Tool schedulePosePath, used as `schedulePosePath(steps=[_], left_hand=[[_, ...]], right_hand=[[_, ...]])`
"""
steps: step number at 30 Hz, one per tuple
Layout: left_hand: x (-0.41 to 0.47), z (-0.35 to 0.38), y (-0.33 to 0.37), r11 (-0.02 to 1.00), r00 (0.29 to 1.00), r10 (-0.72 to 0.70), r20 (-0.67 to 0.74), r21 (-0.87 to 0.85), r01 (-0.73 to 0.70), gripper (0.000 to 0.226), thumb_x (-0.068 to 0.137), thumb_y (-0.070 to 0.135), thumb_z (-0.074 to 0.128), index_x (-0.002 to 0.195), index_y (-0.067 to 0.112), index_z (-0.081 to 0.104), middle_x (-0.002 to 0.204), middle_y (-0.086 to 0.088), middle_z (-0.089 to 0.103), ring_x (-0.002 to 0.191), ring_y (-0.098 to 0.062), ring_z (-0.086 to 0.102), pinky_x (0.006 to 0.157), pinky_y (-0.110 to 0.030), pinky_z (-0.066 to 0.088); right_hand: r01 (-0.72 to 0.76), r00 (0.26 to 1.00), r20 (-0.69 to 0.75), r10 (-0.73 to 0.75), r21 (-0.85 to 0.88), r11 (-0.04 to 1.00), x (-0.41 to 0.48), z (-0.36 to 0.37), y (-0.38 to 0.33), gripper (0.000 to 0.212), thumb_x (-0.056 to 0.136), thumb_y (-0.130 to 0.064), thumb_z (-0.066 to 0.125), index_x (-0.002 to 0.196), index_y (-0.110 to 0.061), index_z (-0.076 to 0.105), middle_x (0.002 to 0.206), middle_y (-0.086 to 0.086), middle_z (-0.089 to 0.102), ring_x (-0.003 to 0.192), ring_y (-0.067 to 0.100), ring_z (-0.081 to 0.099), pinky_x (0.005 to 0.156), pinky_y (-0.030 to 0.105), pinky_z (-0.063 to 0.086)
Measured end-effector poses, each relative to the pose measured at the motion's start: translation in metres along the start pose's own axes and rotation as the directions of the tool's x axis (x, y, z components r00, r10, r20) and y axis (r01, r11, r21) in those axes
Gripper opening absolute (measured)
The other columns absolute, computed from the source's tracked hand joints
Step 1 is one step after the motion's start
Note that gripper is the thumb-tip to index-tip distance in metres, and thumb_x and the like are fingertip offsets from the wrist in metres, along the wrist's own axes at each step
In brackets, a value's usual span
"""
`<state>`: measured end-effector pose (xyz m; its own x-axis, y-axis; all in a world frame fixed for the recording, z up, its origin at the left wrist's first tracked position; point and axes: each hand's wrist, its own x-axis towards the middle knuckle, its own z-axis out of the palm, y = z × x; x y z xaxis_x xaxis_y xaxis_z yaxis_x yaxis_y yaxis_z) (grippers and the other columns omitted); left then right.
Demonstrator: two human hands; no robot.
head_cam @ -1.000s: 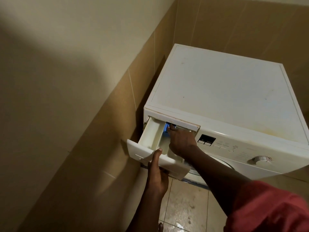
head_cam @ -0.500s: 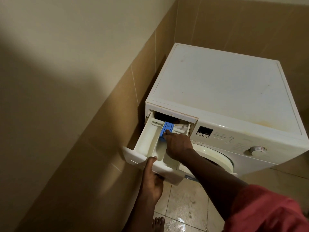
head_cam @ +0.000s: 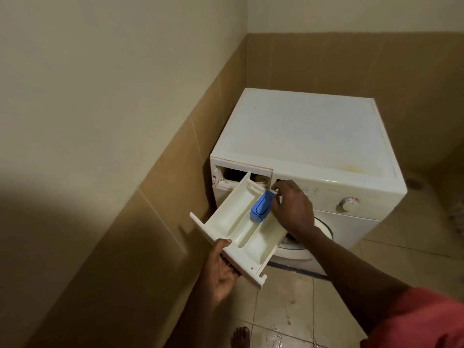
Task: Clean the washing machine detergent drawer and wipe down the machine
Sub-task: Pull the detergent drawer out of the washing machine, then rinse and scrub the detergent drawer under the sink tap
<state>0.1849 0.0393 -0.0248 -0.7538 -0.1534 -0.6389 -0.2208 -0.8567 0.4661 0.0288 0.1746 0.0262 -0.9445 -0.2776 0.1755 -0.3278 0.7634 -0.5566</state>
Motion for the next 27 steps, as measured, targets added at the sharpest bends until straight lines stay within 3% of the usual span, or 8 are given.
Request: schedulePosePath(steps=[3,6,8,11,15,20,23,27], left_hand=[[-0.016,0.016,-0.009,0.997,0.997,-0.007,0.072,0.072,0.002,0.079,0.064,0.019,0.081,0.137,0.011,0.051,0.132,-0.021,0.062,0.124,-0.040,0.057,0.096,-0.056,0.050],[-0.033,0.037,-0.024,0.980,0.993,-0.073,0.088,0.191,0.055,0.055,0.081,0.017,0.071,0.133,0.008,0.054,0.117,-0.017,0.071,0.107,-0.033,0.068,0.081,-0.046,0.058],[-0.045,0.048,-0.034,0.961,0.988,-0.122,0.091,0.261,0.095,0.046,0.086,0.015,0.065,0.130,0.006,0.056,0.111,-0.018,0.073,0.096,-0.031,0.072,0.070,-0.041,0.060],[-0.058,0.063,-0.047,0.919,0.973,-0.201,0.115,0.367,0.147,0.048,0.083,0.016,0.067,0.129,0.004,0.057,0.113,-0.020,0.072,0.103,-0.034,0.069,0.080,-0.045,0.058],[-0.072,0.086,-0.064,0.848,0.942,-0.284,0.181,0.506,0.159,0.054,0.082,0.017,0.069,0.132,0.004,0.054,0.117,-0.023,0.070,0.110,-0.038,0.066,0.081,-0.045,0.058],[-0.093,0.093,-0.086,0.786,0.911,-0.339,0.235,0.603,0.138,0.051,0.084,0.023,0.068,0.131,0.005,0.057,0.120,-0.025,0.067,0.115,-0.041,0.062,0.094,-0.052,0.053],[-0.105,0.108,-0.110,0.738,0.913,-0.302,0.273,0.673,0.044,0.061,0.075,0.035,0.075,0.128,0.011,0.061,0.119,-0.021,0.069,0.115,-0.040,0.062,0.100,-0.058,0.048],[-0.136,0.135,-0.163,0.674,0.878,-0.357,0.320,0.739,0.004,0.040,0.085,0.039,0.071,0.118,0.017,0.068,0.113,-0.016,0.073,0.110,-0.038,0.066,0.098,-0.060,0.049]], right_hand=[[-0.113,0.993,-0.032,0.113,-0.001,0.994,-0.019,-0.037,0.036,0.034,0.089,-0.025,0.059,0.122,-0.016,0.060,0.122,0.005,0.058,0.111,0.026,0.055,0.086,0.035,0.047],[-0.269,0.960,0.059,0.272,-0.060,0.961,-0.046,-0.071,0.066,0.053,0.092,-0.044,0.056,0.138,-0.019,0.048,0.143,0.009,0.047,0.130,0.031,0.043,0.104,0.044,0.038],[-0.349,0.927,0.134,0.349,-0.030,0.937,-0.064,-0.088,0.079,0.061,0.093,-0.053,0.049,0.144,-0.019,0.041,0.146,0.010,0.046,0.132,0.031,0.044,0.107,0.044,0.038],[-0.425,0.896,0.159,0.415,0.037,0.904,-0.092,-0.116,0.093,0.054,0.096,-0.053,0.043,0.135,-0.018,0.052,0.131,0.011,0.060,0.120,0.030,0.054,0.098,0.038,0.043],[-0.465,0.885,0.035,0.464,0.066,0.883,-0.135,-0.155,0.098,0.037,0.099,-0.041,0.039,0.090,-0.014,0.062,0.094,0.011,0.068,0.093,0.030,0.061,0.076,0.033,0.044],[-0.548,0.821,-0.119,0.558,0.108,0.829,-0.200,-0.194,0.092,0.035,0.099,-0.033,0.043,0.085,-0.007,0.062,0.086,0.011,0.067,0.086,0.030,0.061,0.068,0.030,0.038],[-0.630,0.743,-0.180,0.645,0.137,0.764,-0.246,-0.220,0.096,0.037,0.099,-0.030,0.042,0.086,-0.003,0.064,0.086,0.017,0.067,0.087,0.033,0.063,0.075,0.034,0.045],[-0.741,0.560,-0.248,0.791,0.278,0.612,-0.319,-0.256,0.116,0.037,0.096,-0.033,0.044,0.084,-0.005,0.065,0.090,0.019,0.068,0.091,0.035,0.062,0.079,0.039,0.049]])
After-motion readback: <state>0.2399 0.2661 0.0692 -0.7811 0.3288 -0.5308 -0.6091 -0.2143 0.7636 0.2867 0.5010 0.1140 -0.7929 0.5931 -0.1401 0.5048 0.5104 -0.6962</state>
